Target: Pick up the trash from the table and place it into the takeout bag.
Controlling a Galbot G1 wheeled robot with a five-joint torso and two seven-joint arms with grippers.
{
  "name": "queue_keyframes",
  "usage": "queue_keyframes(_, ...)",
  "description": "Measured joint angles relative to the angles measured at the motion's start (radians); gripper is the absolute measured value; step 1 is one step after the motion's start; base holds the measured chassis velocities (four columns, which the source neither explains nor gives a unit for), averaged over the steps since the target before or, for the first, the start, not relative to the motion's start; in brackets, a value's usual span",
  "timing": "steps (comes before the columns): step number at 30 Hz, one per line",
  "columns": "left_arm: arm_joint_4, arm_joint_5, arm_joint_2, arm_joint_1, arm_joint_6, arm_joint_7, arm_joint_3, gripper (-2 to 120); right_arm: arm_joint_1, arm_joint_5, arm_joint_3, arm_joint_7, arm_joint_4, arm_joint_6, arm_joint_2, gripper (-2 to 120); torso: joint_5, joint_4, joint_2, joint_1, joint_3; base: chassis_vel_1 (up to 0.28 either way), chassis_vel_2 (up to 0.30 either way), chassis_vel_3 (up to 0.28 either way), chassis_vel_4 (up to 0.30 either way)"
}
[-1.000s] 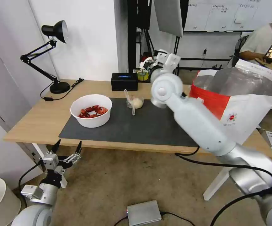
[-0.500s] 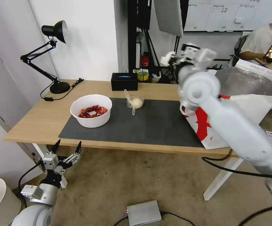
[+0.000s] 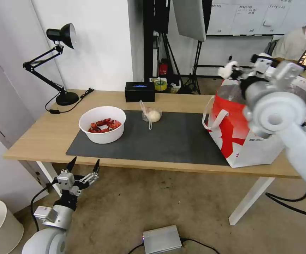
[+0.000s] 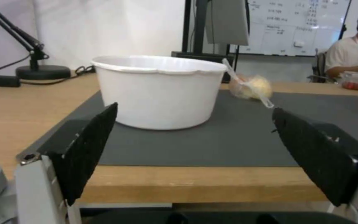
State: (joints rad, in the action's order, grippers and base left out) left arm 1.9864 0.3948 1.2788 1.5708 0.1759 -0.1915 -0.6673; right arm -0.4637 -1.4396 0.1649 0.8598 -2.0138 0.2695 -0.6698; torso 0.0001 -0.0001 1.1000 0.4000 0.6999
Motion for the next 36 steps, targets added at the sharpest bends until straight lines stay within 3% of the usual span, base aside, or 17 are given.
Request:
queue_keyframes(14,0.011,-0.012,-0.001,-0.002,-0.017,0.003,0.02,100,-0.157,-0.005,0.121,-0.01,-0.017,0.017,0.035,0,0.0,0.0002,0.0,0.0,0.0,0.0,0.0,0.0,0.0)
queue_keyframes(31,0.021,-0.01,-0.007,0.006,-0.017,0.004,0.016,100,-0.222,-0.021,0.185,-0.012,-0.041,0.031,0.054,58,-0.0001,0.0001,0.0,0.0,0.0,0.0,0.0,0.0,0.0)
queue_keyframes(36,0.027,-0.01,-0.004,0.008,-0.017,0.004,0.015,100,-0.23,0.0,0.185,-0.067,-0.066,0.028,0.056,82,-0.0002,0.0001,0.0,0.0,0.0,0.0,0.0,0.0,0.0)
